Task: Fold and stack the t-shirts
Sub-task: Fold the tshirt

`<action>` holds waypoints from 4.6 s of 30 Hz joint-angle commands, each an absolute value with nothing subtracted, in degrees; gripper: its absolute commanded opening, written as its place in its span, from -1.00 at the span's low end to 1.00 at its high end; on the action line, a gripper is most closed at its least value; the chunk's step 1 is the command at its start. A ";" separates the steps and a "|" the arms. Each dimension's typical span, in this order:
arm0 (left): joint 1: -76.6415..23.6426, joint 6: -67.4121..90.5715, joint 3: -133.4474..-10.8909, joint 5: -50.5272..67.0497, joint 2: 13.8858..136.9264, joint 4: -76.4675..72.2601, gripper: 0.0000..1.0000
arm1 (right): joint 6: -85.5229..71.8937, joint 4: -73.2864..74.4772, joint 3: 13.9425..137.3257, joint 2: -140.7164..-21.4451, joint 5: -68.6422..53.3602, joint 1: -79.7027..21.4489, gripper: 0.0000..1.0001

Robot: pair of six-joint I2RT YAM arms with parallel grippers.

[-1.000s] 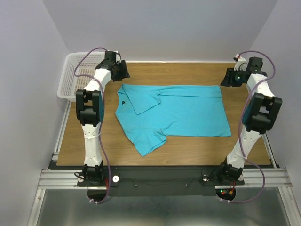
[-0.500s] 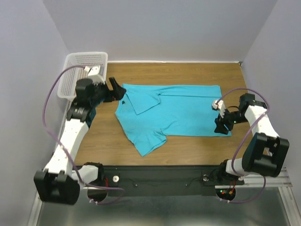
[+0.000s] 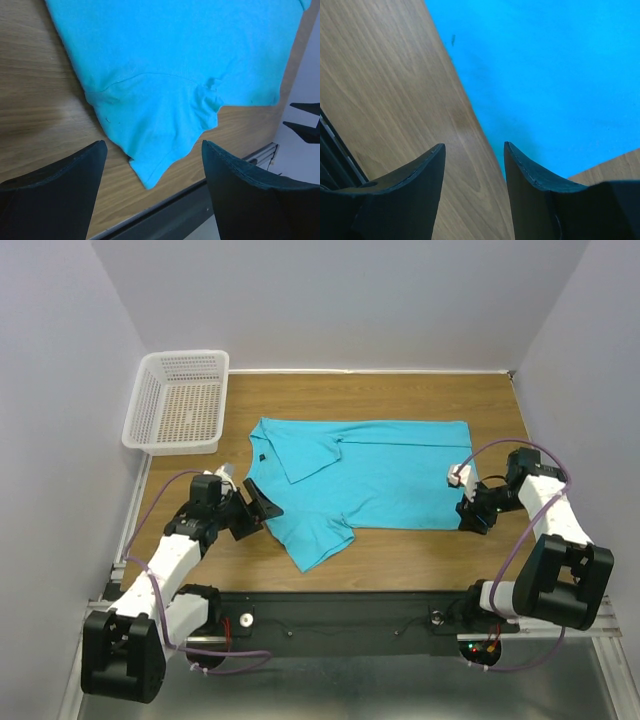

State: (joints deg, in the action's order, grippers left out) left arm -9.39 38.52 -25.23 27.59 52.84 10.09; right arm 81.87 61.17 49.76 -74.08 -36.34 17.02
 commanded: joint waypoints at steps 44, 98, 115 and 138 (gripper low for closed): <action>-41.49 77.79 -24.61 6.24 70.65 15.47 -0.48 | 67.58 46.58 50.45 -77.26 -36.30 17.31 0.09; -41.57 69.43 -26.46 8.26 59.59 10.46 -1.00 | 77.17 47.37 49.22 -88.59 -13.44 18.37 -0.60; -40.78 69.96 -34.18 3.43 52.65 20.82 -1.00 | 68.73 55.81 59.68 -81.12 -22.85 18.37 -0.98; -24.61 58.89 -50.18 7.29 52.82 27.95 -1.00 | 60.30 50.63 65.74 -82.88 -31.64 21.62 -0.99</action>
